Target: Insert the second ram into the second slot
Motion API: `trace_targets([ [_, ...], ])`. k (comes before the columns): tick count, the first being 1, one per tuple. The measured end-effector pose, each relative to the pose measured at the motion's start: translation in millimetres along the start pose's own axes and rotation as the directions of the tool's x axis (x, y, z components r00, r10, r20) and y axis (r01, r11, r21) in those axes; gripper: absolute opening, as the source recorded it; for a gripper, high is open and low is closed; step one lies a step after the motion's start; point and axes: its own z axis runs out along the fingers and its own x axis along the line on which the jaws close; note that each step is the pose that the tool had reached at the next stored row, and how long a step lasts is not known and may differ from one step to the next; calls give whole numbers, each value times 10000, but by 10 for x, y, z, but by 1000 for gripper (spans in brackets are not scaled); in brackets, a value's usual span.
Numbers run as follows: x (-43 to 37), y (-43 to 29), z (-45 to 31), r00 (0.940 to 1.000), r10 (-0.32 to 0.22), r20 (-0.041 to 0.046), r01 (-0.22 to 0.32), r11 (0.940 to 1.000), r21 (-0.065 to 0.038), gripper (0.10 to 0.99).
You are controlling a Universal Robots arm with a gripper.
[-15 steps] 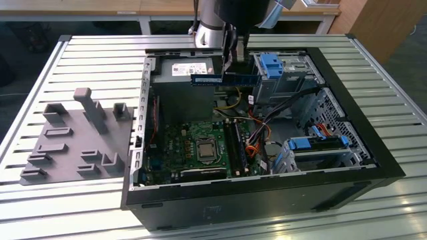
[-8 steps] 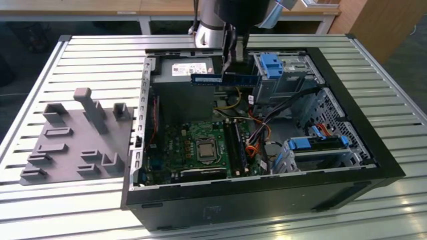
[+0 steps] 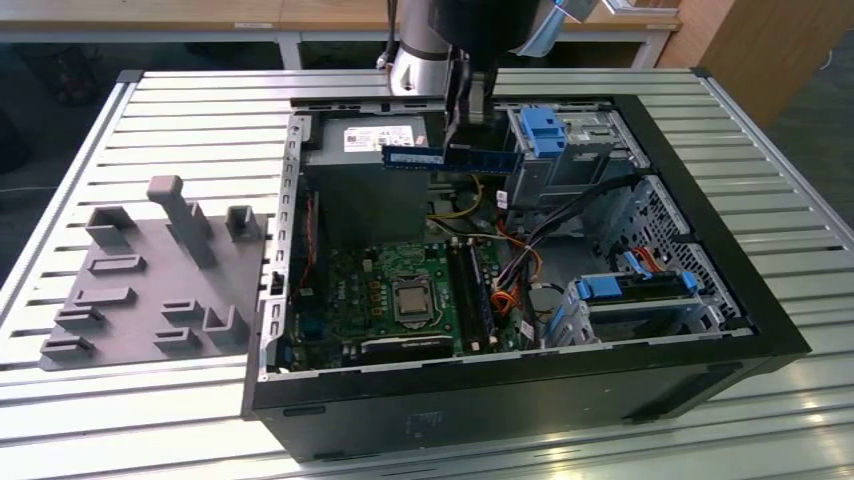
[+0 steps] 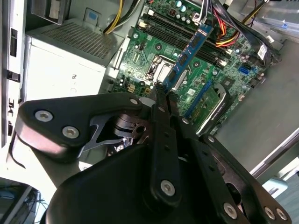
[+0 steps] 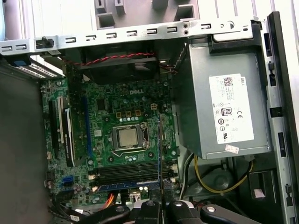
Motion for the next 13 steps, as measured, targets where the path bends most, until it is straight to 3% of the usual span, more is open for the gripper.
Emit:
trace_targets([
  [13, 0, 0, 2, 9977, 672, 26, -672, 9977, 10, 137],
])
